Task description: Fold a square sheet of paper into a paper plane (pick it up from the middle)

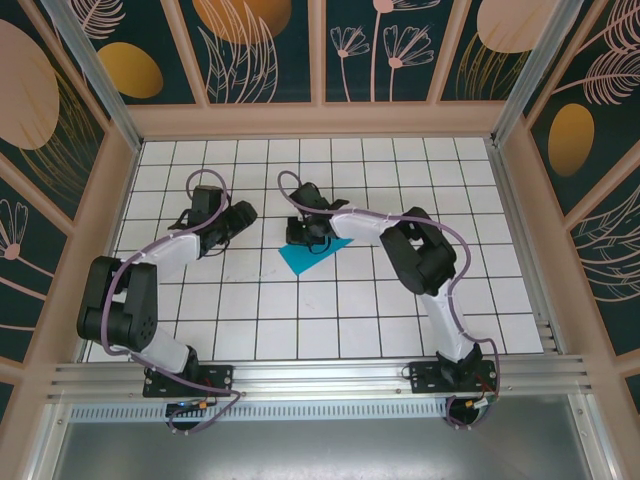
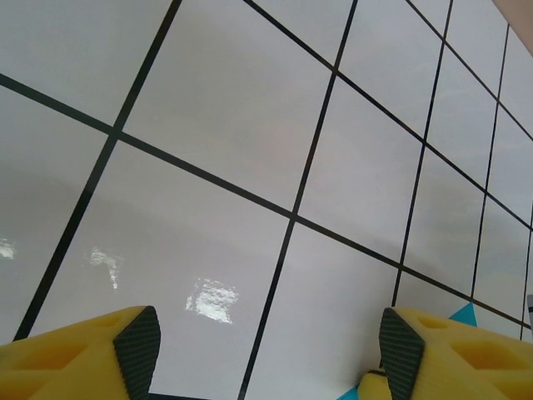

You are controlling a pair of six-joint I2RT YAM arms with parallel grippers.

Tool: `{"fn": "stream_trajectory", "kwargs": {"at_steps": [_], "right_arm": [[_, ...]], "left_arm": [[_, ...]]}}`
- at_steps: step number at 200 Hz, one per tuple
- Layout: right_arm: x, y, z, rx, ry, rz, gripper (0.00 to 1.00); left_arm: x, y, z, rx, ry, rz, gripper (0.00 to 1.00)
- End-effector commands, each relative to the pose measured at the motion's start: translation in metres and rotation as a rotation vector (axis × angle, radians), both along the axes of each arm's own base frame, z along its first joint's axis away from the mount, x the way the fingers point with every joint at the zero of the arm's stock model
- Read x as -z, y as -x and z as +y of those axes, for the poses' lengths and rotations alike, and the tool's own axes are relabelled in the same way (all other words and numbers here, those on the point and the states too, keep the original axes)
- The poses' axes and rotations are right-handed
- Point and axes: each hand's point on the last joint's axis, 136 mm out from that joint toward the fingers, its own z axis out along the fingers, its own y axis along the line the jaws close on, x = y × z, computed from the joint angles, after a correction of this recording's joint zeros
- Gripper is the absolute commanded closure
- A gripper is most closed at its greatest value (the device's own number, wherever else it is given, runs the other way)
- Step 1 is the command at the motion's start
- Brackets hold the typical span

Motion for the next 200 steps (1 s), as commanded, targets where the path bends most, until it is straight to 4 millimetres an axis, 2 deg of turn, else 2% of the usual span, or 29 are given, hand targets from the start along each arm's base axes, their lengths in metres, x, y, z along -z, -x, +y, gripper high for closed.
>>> {"fn": "stream_trajectory", "kwargs": {"at_steps": [1, 28, 46, 60, 70, 82, 94, 120, 141, 200], "right_arm": [[0.017, 0.03, -0.002, -0.157, 0.055, 0.071, 0.86], [0.019, 0.057, -0.017, -0.312, 0.103, 0.082, 0.86], [0.013, 0.064, -0.034, -0.36, 0.141, 0.055, 0.85], [-0.002, 0.053, -0.04, -0.324, 0.139, 0.006, 0.8], [-0.021, 0.039, -0.041, -0.263, 0.115, -0.045, 0.76], [-0.043, 0.022, -0.043, -0.16, 0.101, -0.106, 0.67], [-0.053, 0.01, -0.054, -0.02, 0.119, -0.136, 0.59], [-0.039, 0.006, -0.088, 0.218, 0.168, -0.092, 0.55], [-0.027, 0.004, -0.104, 0.325, 0.165, -0.05, 0.54], [0.0, -0.016, -0.114, 0.393, 0.146, 0.01, 0.51]], "left_arm": [[-0.004, 0.0, 0.012, -0.027, -0.05, -0.018, 0.25], [-0.009, -0.005, 0.011, -0.018, -0.053, -0.032, 0.19], [-0.013, -0.008, 0.009, -0.003, -0.054, -0.049, 0.16], [-0.016, -0.009, 0.006, 0.018, -0.049, -0.064, 0.12], [-0.019, -0.01, 0.003, 0.035, -0.045, -0.08, 0.1], [-0.024, -0.01, 0.001, 0.047, -0.04, -0.103, 0.07], [-0.029, -0.009, 0.001, 0.059, -0.042, -0.12, 0.05], [-0.035, -0.003, -0.002, 0.096, -0.047, -0.146, 0.01], [-0.037, 0.002, -0.004, 0.117, -0.04, -0.154, 0.01], [-0.037, 0.011, -0.019, 0.207, 0.007, -0.161, 0.01]]}}
